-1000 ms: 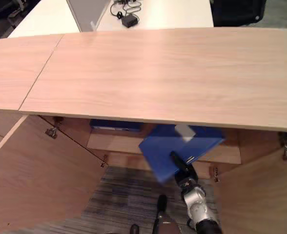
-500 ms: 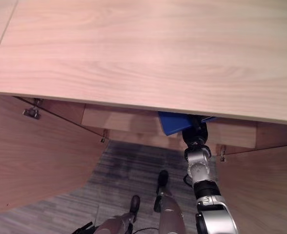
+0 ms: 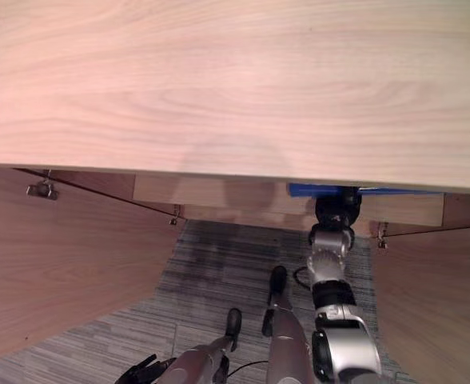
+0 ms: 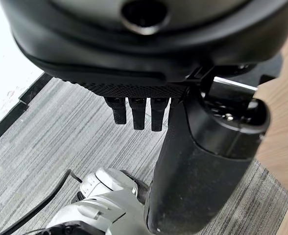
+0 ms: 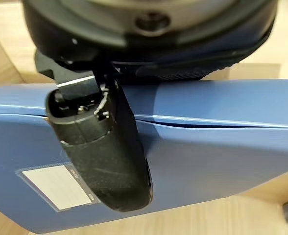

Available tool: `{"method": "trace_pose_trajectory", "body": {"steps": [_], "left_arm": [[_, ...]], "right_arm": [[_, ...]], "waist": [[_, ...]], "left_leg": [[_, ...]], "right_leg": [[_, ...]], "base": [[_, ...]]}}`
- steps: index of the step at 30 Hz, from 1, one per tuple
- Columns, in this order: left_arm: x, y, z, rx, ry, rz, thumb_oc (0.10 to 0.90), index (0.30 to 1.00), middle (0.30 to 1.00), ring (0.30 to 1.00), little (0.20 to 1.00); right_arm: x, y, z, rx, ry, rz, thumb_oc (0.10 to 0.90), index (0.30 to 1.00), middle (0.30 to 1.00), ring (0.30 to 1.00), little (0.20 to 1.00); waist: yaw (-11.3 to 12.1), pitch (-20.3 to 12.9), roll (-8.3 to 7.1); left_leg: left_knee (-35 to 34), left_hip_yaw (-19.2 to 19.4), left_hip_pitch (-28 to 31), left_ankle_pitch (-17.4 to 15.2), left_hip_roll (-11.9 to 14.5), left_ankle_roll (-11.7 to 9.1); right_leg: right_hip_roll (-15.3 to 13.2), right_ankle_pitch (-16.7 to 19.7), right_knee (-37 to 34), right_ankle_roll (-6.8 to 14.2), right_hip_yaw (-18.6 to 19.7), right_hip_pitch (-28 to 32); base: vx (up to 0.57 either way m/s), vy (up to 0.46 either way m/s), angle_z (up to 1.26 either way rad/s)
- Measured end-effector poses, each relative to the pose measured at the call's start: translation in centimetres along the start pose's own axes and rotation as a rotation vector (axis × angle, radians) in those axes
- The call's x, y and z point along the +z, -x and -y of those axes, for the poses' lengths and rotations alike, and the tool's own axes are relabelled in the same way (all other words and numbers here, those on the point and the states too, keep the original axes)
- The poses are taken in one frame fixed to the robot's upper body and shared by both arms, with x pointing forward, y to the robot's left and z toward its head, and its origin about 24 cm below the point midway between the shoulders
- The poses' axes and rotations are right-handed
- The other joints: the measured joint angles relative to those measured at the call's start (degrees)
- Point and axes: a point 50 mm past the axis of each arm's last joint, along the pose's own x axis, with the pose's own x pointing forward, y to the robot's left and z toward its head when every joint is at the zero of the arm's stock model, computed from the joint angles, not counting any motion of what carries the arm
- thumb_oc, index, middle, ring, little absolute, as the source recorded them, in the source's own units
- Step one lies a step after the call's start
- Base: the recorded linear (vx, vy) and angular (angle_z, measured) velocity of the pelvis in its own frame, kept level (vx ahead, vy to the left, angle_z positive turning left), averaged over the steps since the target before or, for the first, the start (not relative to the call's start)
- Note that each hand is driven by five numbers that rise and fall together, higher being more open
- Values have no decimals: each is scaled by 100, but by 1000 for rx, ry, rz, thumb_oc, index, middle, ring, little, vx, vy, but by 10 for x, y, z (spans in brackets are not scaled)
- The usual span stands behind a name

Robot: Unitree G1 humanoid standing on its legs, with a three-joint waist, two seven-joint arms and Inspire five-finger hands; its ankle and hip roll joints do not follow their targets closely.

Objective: Put the empty folder in the office cabinet

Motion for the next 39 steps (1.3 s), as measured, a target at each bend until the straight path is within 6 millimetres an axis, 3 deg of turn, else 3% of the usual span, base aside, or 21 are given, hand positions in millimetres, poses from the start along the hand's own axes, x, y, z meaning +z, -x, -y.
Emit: {"method": "trace_pose_trajectory", "body": {"steps": [6,9,14,17,18,19,20,21,22,23,26,34,39], "left_arm": [[3,0,3,-12,-8,13,800,900,900,900,900],[3,0,3,-9,-9,11,800,900,900,900,900],[3,0,2,6,-8,12,800,900,900,900,900],[7,-1,4,-1,-12,23,800,900,900,900,900],[26,-4,10,-12,-25,70,800,900,900,900,900],[33,-5,12,-14,-29,88,800,900,900,900,900],[51,-7,19,-24,-41,126,800,900,900,900,900],[57,-7,21,-25,-42,145,800,900,900,900,900],[57,-7,21,-23,-43,154,800,900,900,900,900],[61,-7,22,-17,-48,158,800,900,900,900,900],[58,-8,23,-23,-54,144,800,900,900,900,900],[55,-8,19,9,-54,127,800,900,900,900,900],[51,-8,16,24,-92,108,800,900,900,900,900]], "right_arm": [[2,-7,-34,69,-26,13,400,300,300,300,300],[13,-10,-45,91,-28,54,400,300,300,300,300],[22,-15,-53,73,-38,101,400,300,300,300,300],[26,-17,-58,75,-30,110,400,300,300,300,300],[37,-19,-64,95,-22,140,400,300,300,300,300],[38,-17,-71,128,-36,149,400,300,300,300,300],[46,-14,-90,189,-74,181,400,300,300,300,300],[47,-13,-96,209,-90,187,400,300,300,300,300],[49,-12,-98,216,-99,193,400,300,300,300,300],[45,-10,-98,213,-122,193,400,300,300,300,300],[36,-8,-93,182,-145,187,400,300,300,300,300],[40,-3,-92,191,-177,227,400,300,300,300,300],[39,-1,-93,197,-187,221,400,300,300,300,300]], "waist": [[41,74,176],[86,99,230],[174,100,233],[172,174,309],[155,255,320],[119,276,291],[-100,353,185],[-151,355,183],[-49,357,181],[29,453,45],[11,479,8],[1,487,-4],[13,487,-4]], "left_leg": [[4,-104,-96,75,-57,1],[2,-107,-184,117,-104,-3],[3,-101,-305,144,-126,-20],[18,-98,-344,179,-142,-33],[362,-127,-760,179,-283,-52],[640,-75,-999,141,-362,-114],[1787,619,-1801,-56,-577,-359],[2215,1133,-2178,-158,-539,-322],[2067,1263,-2196,-213,-483,-140],[2010,1403,-2121,-291,-499,120],[2333,1406,-2275,-394,-550,170],[3931,1340,-3075,-1045,-668,246],[4298,1333,-3286,-1177,-665,261]], "right_leg": [[-98,-2,84,1,-42,-105],[-158,-1,152,1,-41,-214],[-179,-1,216,1,-23,-374],[-213,-9,271,10,-16,-412],[-403,-122,470,168,-62,-668],[-524,-132,595,173,-119,-801],[-924,-241,928,45,-272,-1065],[-1004,-319,1122,-79,-312,-1230],[-929,-373,1284,-95,-278,-1346],[-958,-479,1562,-43,-123,-1473],[-1031,-566,1765,81,-68,-1578],[-1395,-1016,2870,78,-12,-2109],[-1427,-1062,3079,74,-7,-2236]], "base": [[-23,-18,9],[-39,-28,5],[-18,-7,0],[-140,-41,14],[-247,-26,51],[-202,16,109],[-21,58,104],[2,36,76],[0,0,0],[-30,-28,-23],[-46,-26,-1],[-5,-16,15],[8,8,3]]}}
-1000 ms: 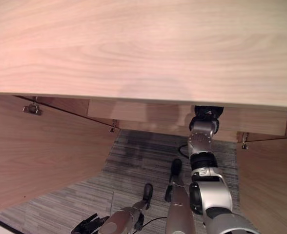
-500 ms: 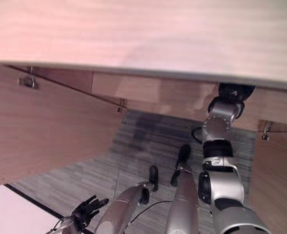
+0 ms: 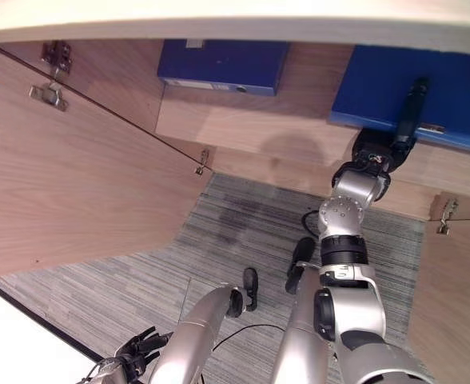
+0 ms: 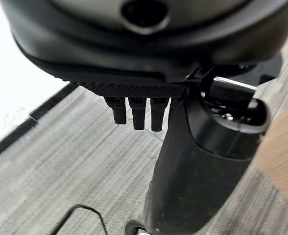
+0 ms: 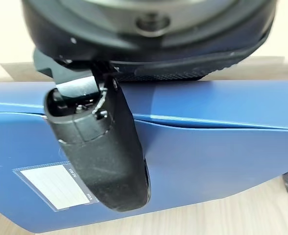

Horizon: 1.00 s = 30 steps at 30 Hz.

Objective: Put the empty folder in the office cabinet

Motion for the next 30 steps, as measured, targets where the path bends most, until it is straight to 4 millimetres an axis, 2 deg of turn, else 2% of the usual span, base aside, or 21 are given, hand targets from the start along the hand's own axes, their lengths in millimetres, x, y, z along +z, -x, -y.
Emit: {"method": "trace_pose_trajectory", "body": {"steps": [5,10,15,27,28,30], "left_arm": [[2,0,-4,10,-5,5,800,900,900,900,900],[5,1,-10,25,-8,13,800,900,900,900,900],[5,1,-11,28,-2,13,800,900,900,900,900],[5,1,-13,34,3,15,800,900,900,900,900],[5,1,-13,34,3,16,800,900,900,900,900],[5,1,-13,34,3,16,800,900,900,900,900]], "right_arm": [[1,0,-1,3,-3,8,400,300,300,300,300],[10,-6,-9,32,16,30,400,300,300,300,300],[27,-19,-23,59,70,59,400,300,300,300,300],[22,-23,-69,162,26,44,400,300,300,300,300],[22,-23,-70,164,25,44,800,900,900,900,900],[20,-26,-72,161,56,43,800,900,900,900,900]], "waist": [[-1,0,0],[11,-2,2],[43,-2,2],[198,-20,27],[202,-21,28],[204,-22,29]], "left_leg": [[54,4,-54,-10,-1,3],[52,1,-118,-7,3,-2],[46,-4,-133,-8,4,-2],[37,-23,-133,9,19,-30],[36,-25,-133,11,20,-31],[38,-27,-132,14,18,-36]], "right_leg": [[-1,1,19,1,17,-40],[4,4,23,-3,16,-104],[6,32,5,-42,13,-111],[17,50,-3,-70,-3,-105],[17,50,-2,-70,-5,-105],[11,50,1,-71,-9,-104]], "base": [[0,0,0],[0,0,0],[7,-13,0],[10,-33,0],[-5,-32,1],[0,0,0]]}}
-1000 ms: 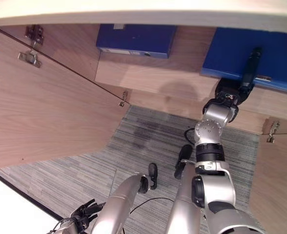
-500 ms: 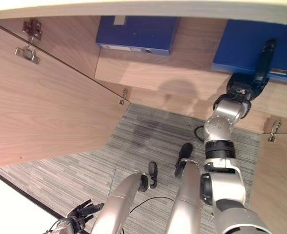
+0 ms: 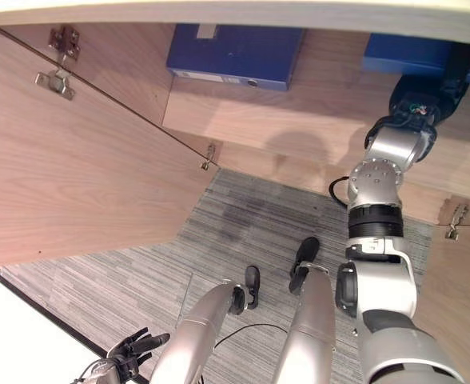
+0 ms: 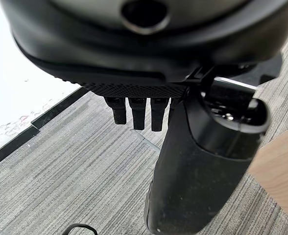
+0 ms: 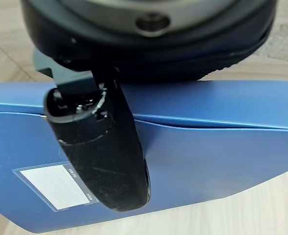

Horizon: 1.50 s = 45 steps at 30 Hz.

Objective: Put the empty folder in the office cabinet

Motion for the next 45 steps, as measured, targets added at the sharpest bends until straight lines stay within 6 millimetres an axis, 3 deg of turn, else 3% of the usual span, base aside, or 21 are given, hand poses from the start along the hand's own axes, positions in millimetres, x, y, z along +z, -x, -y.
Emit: {"method": "trace_pose_trajectory", "body": {"steps": [6,10,14,17,22,28,39,42,45], "left_arm": [[1,0,-2,6,-12,4,800,900,900,900,900],[3,0,-11,26,-41,10,800,900,900,900,900],[6,2,-30,45,-98,-5,800,900,900,900,900],[7,3,-41,65,-146,-13,800,900,900,900,900],[14,2,-39,31,-158,7,800,900,900,900,900],[12,3,-41,35,-157,-3,800,900,900,900,900],[13,3,-43,29,-157,-1,800,900,900,900,900],[17,2,-42,30,-152,8,800,900,900,900,900],[13,2,-45,43,-156,-15,800,900,900,900,900]], "right_arm": [[-11,0,16,-54,97,-56,800,900,900,900,900],[-21,-1,34,-64,327,-163,800,900,900,900,900],[-19,-8,44,134,993,-373,800,900,900,900,900],[-36,2,50,260,1209,-506,800,900,900,900,900],[-58,26,48,441,1173,-639,800,900,900,900,900],[-68,37,53,455,1032,-704,800,900,900,900,900],[-56,32,60,433,1011,-668,800,900,900,900,900],[-30,10,62,433,1322,-630,800,900,900,900,900],[-11,-12,34,518,1774,-530,800,900,900,900,900]], "waist": [[-6,-9,13],[-25,-10,12],[-93,-151,-53],[-237,-267,-256],[-225,-290,-312],[-181,-268,-280],[-46,-238,-248],[-19,-227,-266],[-87,-190,-321]], "left_leg": [[14,4,-6,0,1,-1],[53,8,-21,0,3,-1],[163,45,-169,9,84,6],[150,65,-213,23,118,3],[136,129,-229,75,176,3],[-63,137,-209,179,179,47],[-123,169,-198,209,174,56],[-121,179,-207,220,164,89],[-132,203,-246,245,159,129]], "right_leg": [[-2,8,5,-9,0,-2],[1,31,-3,-10,0,-1],[101,187,-182,35,-23,-26],[159,263,-282,79,-13,-46],[232,369,-412,188,12,-35],[290,511,-659,178,13,1],[312,607,-814,120,19,42],[296,638,-842,128,18,59],[305,728,-945,170,23,56]], "base": [[-11,-4,0],[-17,-3,-1],[-73,-16,-9],[-26,3,-11],[-21,7,-7],[0,0,0],[-1,2,-1],[0,0,0],[-11,1,-4]]}}
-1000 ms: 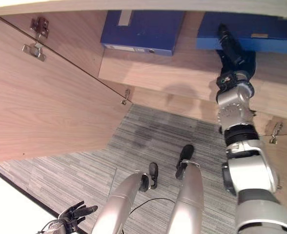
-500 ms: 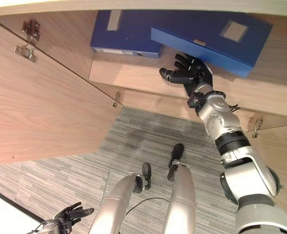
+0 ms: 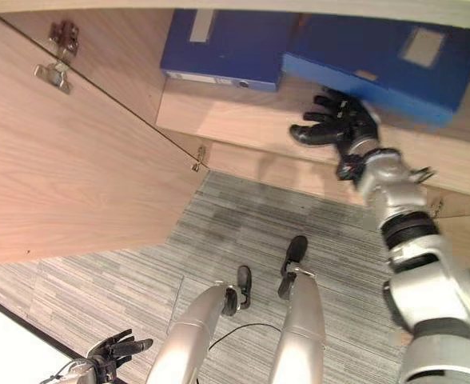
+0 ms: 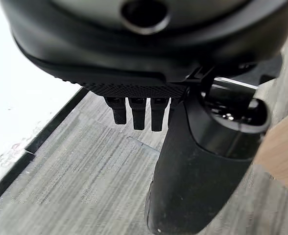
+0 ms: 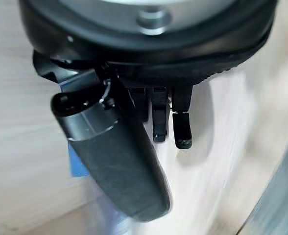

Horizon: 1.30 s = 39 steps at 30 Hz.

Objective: Put the empty folder in the office cabinet

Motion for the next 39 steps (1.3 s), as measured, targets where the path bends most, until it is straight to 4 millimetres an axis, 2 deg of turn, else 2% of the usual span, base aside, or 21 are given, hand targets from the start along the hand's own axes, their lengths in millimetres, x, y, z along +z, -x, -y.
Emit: {"method": "trace_pose_trajectory", "body": {"steps": [1,2,4,5,8,11,16,18,21,24,26,28,30,35,38,39], "left_arm": [[-1,0,-1,4,0,-5,800,900,900,900,900],[0,0,-2,9,-3,-1,800,900,900,900,900],[2,0,0,6,-6,6,800,900,900,900,900],[3,-1,2,8,-14,5,800,900,900,900,900],[6,-1,2,19,-15,16,800,900,900,900,900],[6,-1,2,19,-16,16,800,900,900,900,900],[3,-1,1,21,-21,6,800,900,900,900,900],[4,-1,1,15,-23,6,800,900,900,900,900],[6,-1,0,15,-25,11,800,900,900,900,900],[8,-1,1,-7,-27,17,800,900,900,900,900],[9,-1,0,-19,-35,25,800,900,900,900,900],[13,-1,0,-24,-60,38,800,900,900,900,900],[21,-1,-2,-36,-84,59,800,900,900,900,900],[25,0,-10,-35,-130,62,800,900,900,900,900],[26,0,-8,-42,-138,65,800,900,900,900,900],[26,0,-8,-46,-138,67,800,900,900,900,900]], "right_arm": [[6,0,12,-40,132,-15,800,900,900,900,900],[16,-3,23,-70,427,-74,800,900,900,900,900],[16,-4,30,-102,537,-106,800,900,900,900,900],[24,-9,32,-132,703,-143,800,900,900,900,900],[22,-8,39,-177,847,-211,800,900,900,900,900],[21,-8,42,-210,905,-243,800,900,900,900,900],[25,-9,37,-195,850,-207,800,900,900,900,900],[27,-10,32,-155,772,-183,800,900,900,900,900],[27,-7,32,-109,751,-172,800,900,900,900,900],[19,-1,17,29,831,-151,800,900,900,900,900],[3,8,-12,227,871,-134,800,900,900,900,900],[3,12,-18,272,878,-112,800,900,900,900,900],[4,25,-36,442,913,-80,800,900,900,900,900],[2,31,-51,596,902,-72,800,900,900,900,900],[-32,34,-84,774,900,-159,800,900,900,900,900],[-38,36,-90,808,910,-169,800,900,900,900,900]], "waist": [[-34,15,-41],[-139,54,-104],[-148,58,-135],[-178,58,-135],[-132,58,-136],[-132,59,-137],[-163,73,-159],[-181,85,-180],[-202,114,-225],[-236,116,-250],[-307,109,-342],[-316,115,-355],[-301,114,-362],[-268,113,-386],[-240,122,-390],[-229,138,-388]], "left_leg": [[-1,2,10,3,0,5],[-3,15,11,16,-1,25],[-2,21,-17,36,-1,42],[-28,50,-56,78,10,64],[-87,72,-64,143,-3,130],[-143,114,-70,212,-25,157],[-153,165,-58,221,-63,169],[-151,210,-41,222,-57,173],[-144,237,-12,220,-64,178],[-137,228,114,211,-60,189],[-158,240,230,201,-49,197],[-163,255,226,200,-27,196],[-162,226,222,193,-1,205],[-210,198,191,271,27,174],[-323,191,181,368,23,175],[-346,194,176,385,28,178]], "right_leg": [[9,35,-45,-12,3,27],[8,80,-93,-17,4,49],[19,139,-169,36,3,52],[52,251,-311,100,12,55],[53,355,-472,253,17,96],[50,434,-568,353,59,99],[65,524,-637,298,152,113],[81,582,-651,212,183,136],[84,612,-661,162,215,160],[96,626,-698,140,211,312],[111,617,-798,143,211,440],[129,617,-855,187,200,457],[146,622,-926,213,140,510],[193,603,-1061,285,105,529],[192,624,-1221,316,45,552],[187,624,-1247,317,16,553]], "base": [[-21,-11,-5],[-20,-11,-5],[-7,1,-5],[-11,9,-8],[-3,4,-2],[0,0,0],[-10,-7,-3],[-26,-7,-9],[-20,-1,-3],[0,0,0],[-28,21,-6],[-15,6,-4],[0,0,0],[-31,11,1],[0,0,0],[0,0,0]]}}
